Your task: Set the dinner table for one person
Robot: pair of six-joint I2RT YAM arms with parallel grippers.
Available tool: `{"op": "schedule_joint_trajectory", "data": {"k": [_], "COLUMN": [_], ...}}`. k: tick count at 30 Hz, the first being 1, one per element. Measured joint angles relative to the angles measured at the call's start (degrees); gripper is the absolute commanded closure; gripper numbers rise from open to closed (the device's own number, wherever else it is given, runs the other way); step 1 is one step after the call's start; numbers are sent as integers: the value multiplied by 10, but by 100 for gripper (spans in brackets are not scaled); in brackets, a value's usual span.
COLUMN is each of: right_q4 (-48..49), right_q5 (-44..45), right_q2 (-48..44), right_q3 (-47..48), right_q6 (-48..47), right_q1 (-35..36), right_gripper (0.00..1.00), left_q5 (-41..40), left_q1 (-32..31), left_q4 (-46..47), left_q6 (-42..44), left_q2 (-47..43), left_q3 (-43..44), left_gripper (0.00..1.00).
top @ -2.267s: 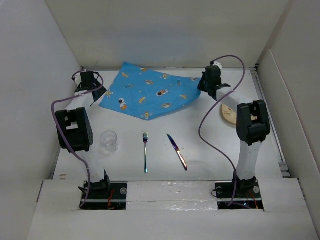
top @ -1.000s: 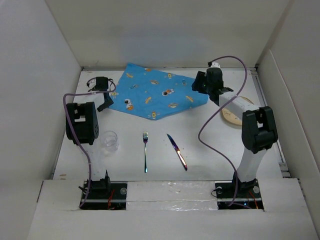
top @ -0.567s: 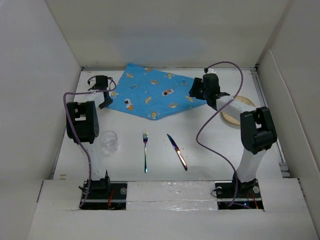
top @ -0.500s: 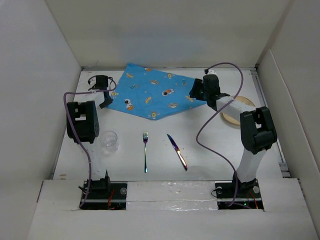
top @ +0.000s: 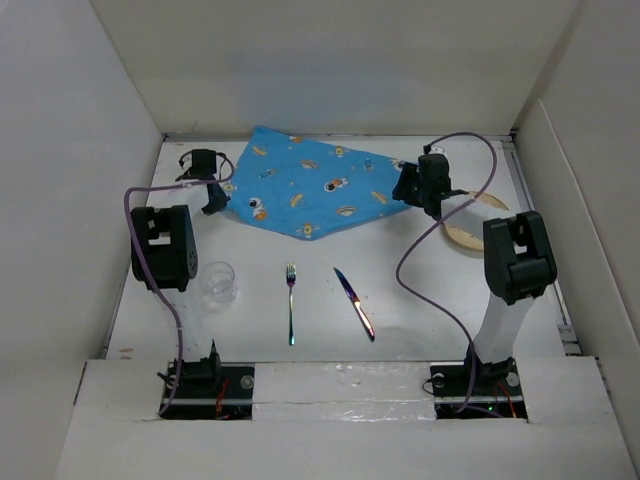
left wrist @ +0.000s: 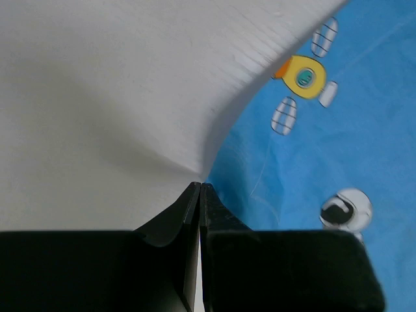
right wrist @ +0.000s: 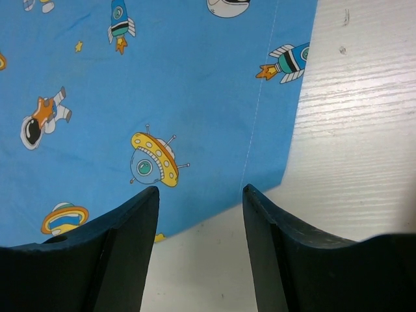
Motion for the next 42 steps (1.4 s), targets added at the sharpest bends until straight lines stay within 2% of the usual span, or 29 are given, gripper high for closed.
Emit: {"op": "schedule_joint_trajectory", "data": {"k": [3,10,13,16,21,25,27,32,37,40,42], "right_q4": [-18,-71,-93,-107,-164,-169,-173,-201,-241,-276,-293], "right_q5": [3,21,40,61,58,40,32,19,17,14,14], "right_q2": [25,65,65,65,82,98,102,145,158,168,175], "right_q3": [27,70,75,75,122,155,161,217,234,257,274], "right_q6": [-2,-4,-3,-3,-15,-17,-15,-2,12,15,16], "right_q1": [0,-3,-3,-3,-3,-2,-2,-2,-2,-3,-3], "right_gripper": [40,45,48,51,45,42,45,46,49,52,60], "left_q5": [27,75,90,101,124,126,126,131,137,142,152], "left_q1": [-1,-3,-3,-3,-3,-3,-3,-3,-3,-3,1], "left_q4": [-3,43,72,82,77,71,72,78,80,82,84], "left_q6": [-6,-23,-28,-34,-42,-44,-44,-47,-52,-55,-59], "left_q2": [-55,-263,-301,-295,-252,-249,-249,-254,-265,-271,-275], "left_q3": [-23,-51,-58,-70,-89,-107,-107,-111,-114,-114,-115], "left_gripper": [100,100,100,100,100,100,100,100,100,100,100]}}
